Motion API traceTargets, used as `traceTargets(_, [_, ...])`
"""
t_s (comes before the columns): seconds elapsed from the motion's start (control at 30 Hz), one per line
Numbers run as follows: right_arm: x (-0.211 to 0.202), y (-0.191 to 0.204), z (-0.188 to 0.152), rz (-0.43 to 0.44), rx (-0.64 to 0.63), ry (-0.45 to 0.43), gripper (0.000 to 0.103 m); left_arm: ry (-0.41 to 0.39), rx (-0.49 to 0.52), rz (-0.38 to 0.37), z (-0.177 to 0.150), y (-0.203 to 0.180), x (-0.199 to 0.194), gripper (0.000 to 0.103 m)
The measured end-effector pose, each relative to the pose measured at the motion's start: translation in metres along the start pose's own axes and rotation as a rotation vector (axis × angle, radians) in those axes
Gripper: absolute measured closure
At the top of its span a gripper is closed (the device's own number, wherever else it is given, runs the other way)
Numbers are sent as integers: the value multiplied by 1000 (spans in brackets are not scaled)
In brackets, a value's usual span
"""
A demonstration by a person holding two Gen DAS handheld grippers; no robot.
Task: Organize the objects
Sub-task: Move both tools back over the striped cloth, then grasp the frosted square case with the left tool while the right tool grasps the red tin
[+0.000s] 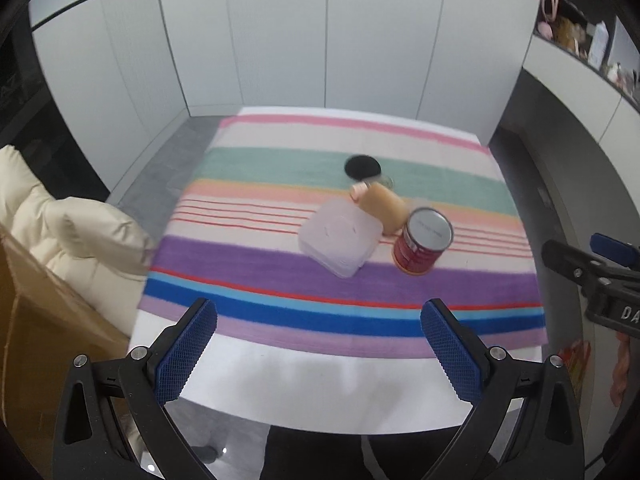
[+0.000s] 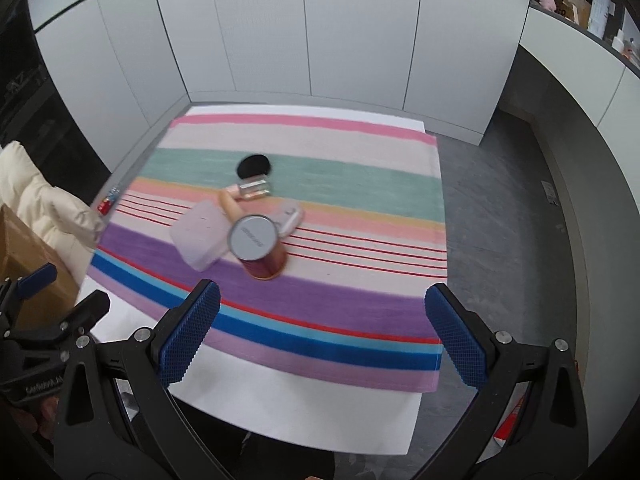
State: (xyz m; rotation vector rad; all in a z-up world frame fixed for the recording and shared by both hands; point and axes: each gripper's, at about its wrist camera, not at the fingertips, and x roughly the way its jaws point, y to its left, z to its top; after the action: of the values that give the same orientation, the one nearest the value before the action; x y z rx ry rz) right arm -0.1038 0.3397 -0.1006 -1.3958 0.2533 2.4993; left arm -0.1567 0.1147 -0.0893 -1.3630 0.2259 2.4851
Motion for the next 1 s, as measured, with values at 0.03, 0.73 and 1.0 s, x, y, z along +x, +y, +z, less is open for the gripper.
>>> traceTargets(0.03, [9,0,-1,-3,-7,12,0,3,8,-1,1,-3,5,1])
traceTargets(0.73, [124,59,5,63,-100,55,7,122,71,-22,7,2,134,9])
traceTargets(1.0, [149,67,19,74,-128,38,25,104,110,-49,21,-8,160,8])
